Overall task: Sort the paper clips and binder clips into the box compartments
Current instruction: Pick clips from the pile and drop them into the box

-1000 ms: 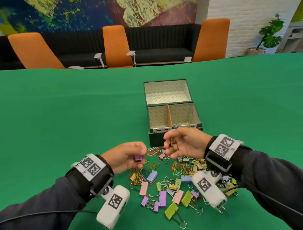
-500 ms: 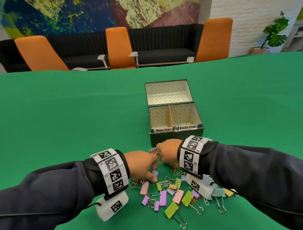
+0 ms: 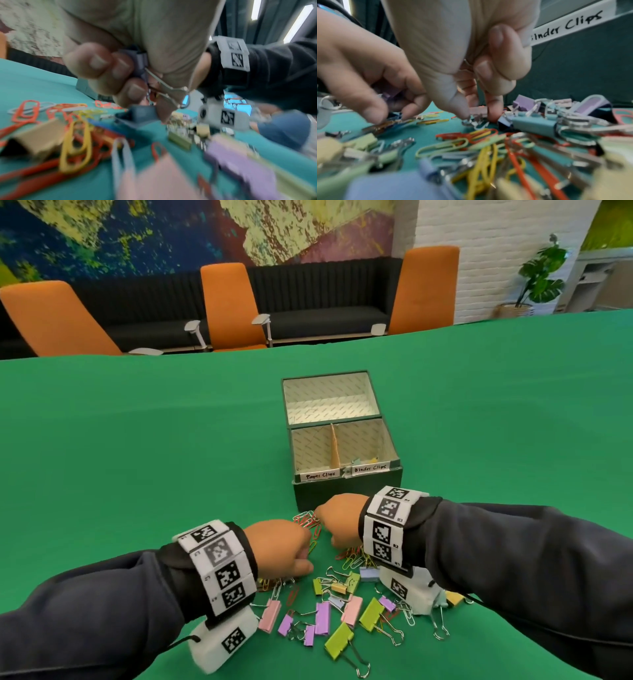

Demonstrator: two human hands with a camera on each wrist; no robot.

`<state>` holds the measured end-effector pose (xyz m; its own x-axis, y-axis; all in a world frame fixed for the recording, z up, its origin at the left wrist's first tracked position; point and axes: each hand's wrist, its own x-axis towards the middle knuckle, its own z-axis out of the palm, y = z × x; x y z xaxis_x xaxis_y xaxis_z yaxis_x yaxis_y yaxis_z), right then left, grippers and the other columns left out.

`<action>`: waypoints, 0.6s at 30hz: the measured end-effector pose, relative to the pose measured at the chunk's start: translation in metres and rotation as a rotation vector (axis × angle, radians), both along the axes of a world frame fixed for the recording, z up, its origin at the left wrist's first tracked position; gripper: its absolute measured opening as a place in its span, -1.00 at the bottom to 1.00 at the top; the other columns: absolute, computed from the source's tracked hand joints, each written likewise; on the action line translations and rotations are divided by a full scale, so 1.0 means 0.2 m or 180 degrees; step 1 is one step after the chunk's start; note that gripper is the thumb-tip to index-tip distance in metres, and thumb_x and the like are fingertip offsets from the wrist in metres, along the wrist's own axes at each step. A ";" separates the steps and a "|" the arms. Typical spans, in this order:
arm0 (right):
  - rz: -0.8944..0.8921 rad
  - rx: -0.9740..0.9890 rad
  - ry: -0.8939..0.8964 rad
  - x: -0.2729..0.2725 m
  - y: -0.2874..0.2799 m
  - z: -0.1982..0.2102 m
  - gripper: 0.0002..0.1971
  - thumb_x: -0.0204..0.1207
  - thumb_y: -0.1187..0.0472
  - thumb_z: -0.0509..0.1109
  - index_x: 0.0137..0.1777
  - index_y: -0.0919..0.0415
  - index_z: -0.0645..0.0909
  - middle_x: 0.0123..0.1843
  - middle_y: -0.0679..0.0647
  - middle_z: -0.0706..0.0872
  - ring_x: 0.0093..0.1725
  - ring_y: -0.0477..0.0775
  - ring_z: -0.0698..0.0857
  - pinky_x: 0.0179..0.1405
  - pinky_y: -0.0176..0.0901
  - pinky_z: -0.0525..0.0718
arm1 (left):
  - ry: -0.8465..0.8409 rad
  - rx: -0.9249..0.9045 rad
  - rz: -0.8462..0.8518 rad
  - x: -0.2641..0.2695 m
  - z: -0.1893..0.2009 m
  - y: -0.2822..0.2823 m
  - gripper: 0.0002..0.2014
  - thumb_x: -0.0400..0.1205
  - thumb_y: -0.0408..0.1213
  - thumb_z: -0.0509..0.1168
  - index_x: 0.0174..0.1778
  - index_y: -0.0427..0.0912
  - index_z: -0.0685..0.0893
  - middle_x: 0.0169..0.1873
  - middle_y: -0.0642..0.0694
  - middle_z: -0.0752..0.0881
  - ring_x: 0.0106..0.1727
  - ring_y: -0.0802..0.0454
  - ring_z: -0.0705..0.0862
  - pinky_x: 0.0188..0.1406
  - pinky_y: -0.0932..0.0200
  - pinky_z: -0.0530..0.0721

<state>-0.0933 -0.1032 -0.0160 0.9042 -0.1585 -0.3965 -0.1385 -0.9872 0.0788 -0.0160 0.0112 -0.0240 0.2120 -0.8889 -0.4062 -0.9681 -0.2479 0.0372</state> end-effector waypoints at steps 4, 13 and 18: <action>-0.0619 0.1081 -0.0344 -0.04 -0.07 0.06 -0.77 0.56 0.23 0.24 0.17 0.28 0.56 0.07 0.18 0.68 -0.09 0.08 0.57 -0.12 -0.15 0.51 | 0.1669 -0.0555 0.0678 0.10 0.05 0.01 -0.77 0.68 -0.09 0.16 -0.22 -0.14 0.48 -0.46 0.03 0.43 -0.52 0.21 0.37 -0.50 0.34 0.38; -0.2742 0.4845 -0.0834 -0.27 -0.31 0.07 -0.70 0.60 0.27 0.01 -0.33 0.23 0.45 -0.41 0.09 0.45 -0.63 -0.07 0.39 -0.77 -0.38 0.31 | 0.5696 -0.0884 0.2616 0.03 -0.03 -0.02 -0.60 0.54 -0.05 0.17 -0.27 -0.36 0.68 -0.36 -0.11 0.44 -0.67 0.17 0.35 -0.74 0.36 0.38; -0.3229 0.5376 -0.1093 -0.33 -0.34 0.05 -0.70 0.64 0.24 0.01 -0.32 0.23 0.41 -0.41 0.13 0.46 -0.68 -0.08 0.41 -0.82 -0.42 0.30 | 0.6370 -0.0524 0.2561 -0.11 -0.03 -0.13 -0.41 0.64 0.01 0.01 -0.25 -0.43 0.75 -0.57 -0.06 0.41 -0.69 0.18 0.37 -0.73 0.39 0.39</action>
<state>-0.1593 -0.1722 -0.0054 0.7989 -0.2878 -0.5281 -0.3951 0.4109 -0.8216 -0.0375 -0.0149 -0.0308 -0.0384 -0.8905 -0.4534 0.6623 -0.3624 0.6557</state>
